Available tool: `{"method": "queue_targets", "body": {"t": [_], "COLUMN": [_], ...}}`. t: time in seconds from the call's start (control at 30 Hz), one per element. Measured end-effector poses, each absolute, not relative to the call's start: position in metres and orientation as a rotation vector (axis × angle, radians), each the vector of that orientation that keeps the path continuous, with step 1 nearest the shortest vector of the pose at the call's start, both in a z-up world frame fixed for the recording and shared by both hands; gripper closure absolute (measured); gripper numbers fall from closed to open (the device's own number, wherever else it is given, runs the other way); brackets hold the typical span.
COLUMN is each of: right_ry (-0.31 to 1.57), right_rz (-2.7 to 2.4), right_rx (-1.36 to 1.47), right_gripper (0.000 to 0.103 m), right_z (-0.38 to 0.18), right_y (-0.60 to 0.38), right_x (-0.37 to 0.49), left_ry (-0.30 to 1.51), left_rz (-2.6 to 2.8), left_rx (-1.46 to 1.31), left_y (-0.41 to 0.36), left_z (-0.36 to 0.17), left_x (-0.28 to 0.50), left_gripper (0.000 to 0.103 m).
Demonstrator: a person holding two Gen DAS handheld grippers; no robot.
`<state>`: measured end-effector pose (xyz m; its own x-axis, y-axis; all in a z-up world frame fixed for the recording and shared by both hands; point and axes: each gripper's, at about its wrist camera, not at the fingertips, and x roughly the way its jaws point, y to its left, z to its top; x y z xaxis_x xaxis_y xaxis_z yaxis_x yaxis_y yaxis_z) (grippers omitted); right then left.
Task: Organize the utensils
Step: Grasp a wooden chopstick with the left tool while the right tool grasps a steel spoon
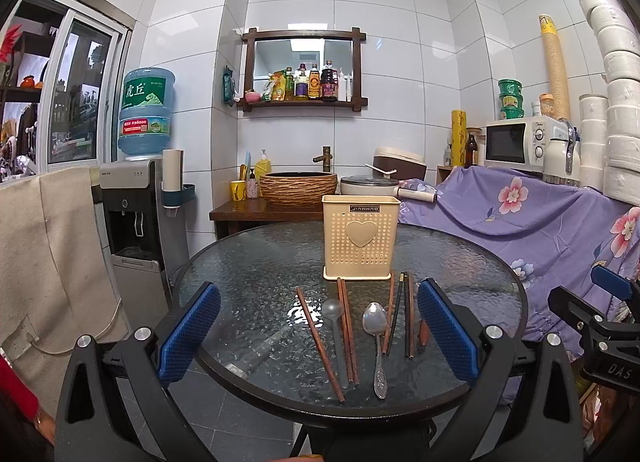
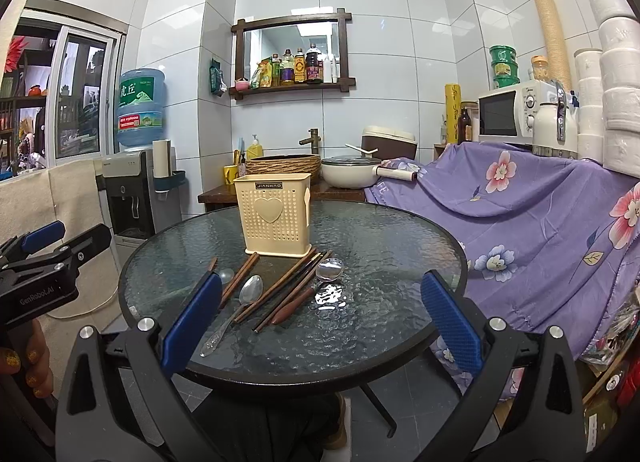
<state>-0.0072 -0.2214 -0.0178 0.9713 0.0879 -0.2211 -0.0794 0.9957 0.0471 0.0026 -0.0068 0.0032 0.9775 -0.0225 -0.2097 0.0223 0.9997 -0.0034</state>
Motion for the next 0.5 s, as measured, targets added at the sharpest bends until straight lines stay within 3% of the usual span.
{"method": "queue_targets", "body": {"t": [0.27, 0.5], "right_ry": [0.236, 0.347], "right_rz": [0.081, 0.062], "right_rx": [0.028, 0.013], "right_gripper": [0.005, 0.005], "right_z": [-0.020, -0.030], "right_y": [-0.220, -0.221], "right_x": [-0.004, 0.031], "left_ry": [0.232, 0.422], "left_rz": [-0.025, -0.008], "left_rx": [0.003, 0.020], "left_y": [-0.007, 0.006], "left_z": [0.002, -0.020], "left_x": [0.008, 0.059], "left_gripper": [0.006, 0.006]}}
